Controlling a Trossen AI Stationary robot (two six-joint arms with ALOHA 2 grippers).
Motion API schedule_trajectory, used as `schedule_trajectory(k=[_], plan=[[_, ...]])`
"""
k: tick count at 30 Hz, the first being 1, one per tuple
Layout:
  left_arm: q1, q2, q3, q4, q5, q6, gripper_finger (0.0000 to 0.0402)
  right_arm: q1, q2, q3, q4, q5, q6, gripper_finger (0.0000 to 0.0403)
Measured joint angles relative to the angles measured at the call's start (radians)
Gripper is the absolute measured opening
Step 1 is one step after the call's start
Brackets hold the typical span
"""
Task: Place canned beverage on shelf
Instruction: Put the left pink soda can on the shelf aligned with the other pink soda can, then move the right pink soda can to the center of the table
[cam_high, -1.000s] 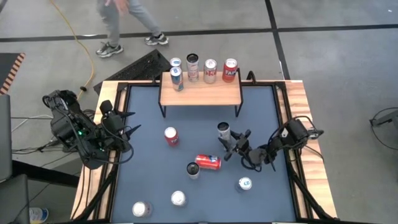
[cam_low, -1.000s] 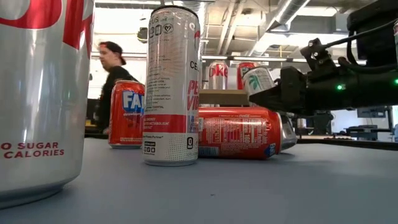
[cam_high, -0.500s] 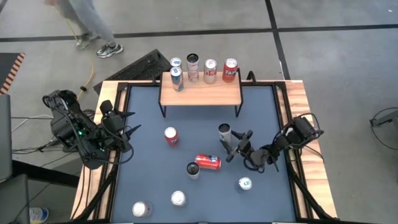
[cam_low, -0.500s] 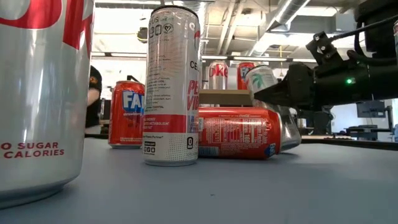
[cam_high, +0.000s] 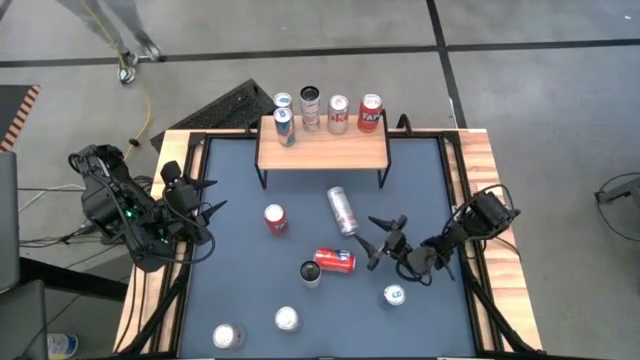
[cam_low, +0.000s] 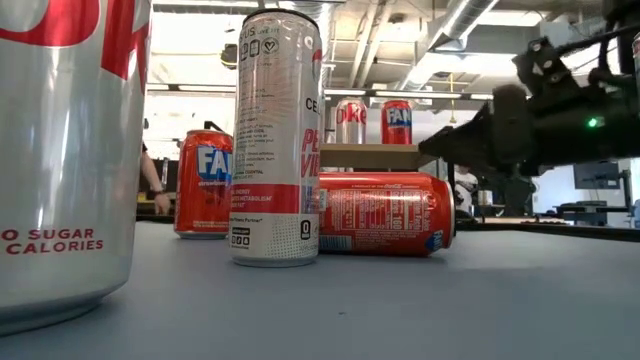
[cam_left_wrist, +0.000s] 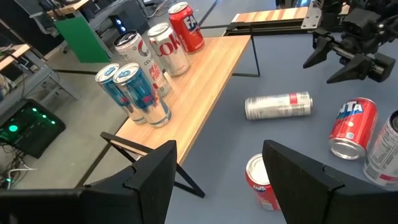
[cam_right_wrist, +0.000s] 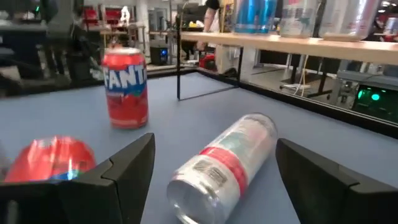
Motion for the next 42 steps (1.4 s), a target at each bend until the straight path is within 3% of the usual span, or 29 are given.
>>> schedule_trajectory(k=[4,8,11,13,15,17,19,21,24,31,36,42], plan=[[0.000,0.000,0.000,0.000,0.000,-0.015,0.0229,-0.033,-0.082,0.007,0.042,0.037,-0.049,0.0317],[0.000,0.000,0.000,0.000,0.000,-0.056,0.0229,-0.067,-0.248,0.067,-0.121,0.063,-0.133,0.0317],[0.000,0.000,0.000,0.000,0.000,-0.074,0.0229,-0.084,-0.400,0.193,-0.516,0.061,-0.154,0.0317],[0.000,0.000,0.000,0.000,0.000,-0.078,0.0229,-0.104,-0.471,0.319,-0.904,0.040,-0.036,0.0317],[0.000,0.000,0.000,0.000,0.000,-0.078,0.0229,-0.141,-0.505,0.464,-1.325,-0.035,0.192,0.0317],[0.000,0.000,0.000,0.000,0.000,-0.079,0.0229,-0.204,-0.499,0.605,-1.665,-0.219,0.438,0.0317],[0.000,0.000,0.000,0.000,0.001,-0.082,0.0229,-0.272,-0.455,0.725,-1.901,-0.427,0.581,0.0317],[0.000,0.000,0.000,0.000,0.004,-0.095,0.0229,-0.329,-0.397,0.820,-2.035,-0.583,0.620,0.0317],[0.000,0.000,0.000,0.000,0.013,-0.095,0.0229,-0.389,-0.300,0.948,-2.120,-0.673,0.588,0.0317],[0.000,0.000,0.000,-0.003,0.083,-0.091,0.0229,-0.470,-0.066,1.172,-2.297,-0.725,0.567,0.0317],[0.000,0.000,0.000,-0.007,0.098,-0.082,0.0229,-0.511,0.041,1.212,-2.405,-0.756,0.646,0.0317],[0.000,0.000,0.000,-0.007,0.098,-0.052,0.0229,-0.529,0.111,1.214,-2.389,-0.781,0.661,0.0317]])
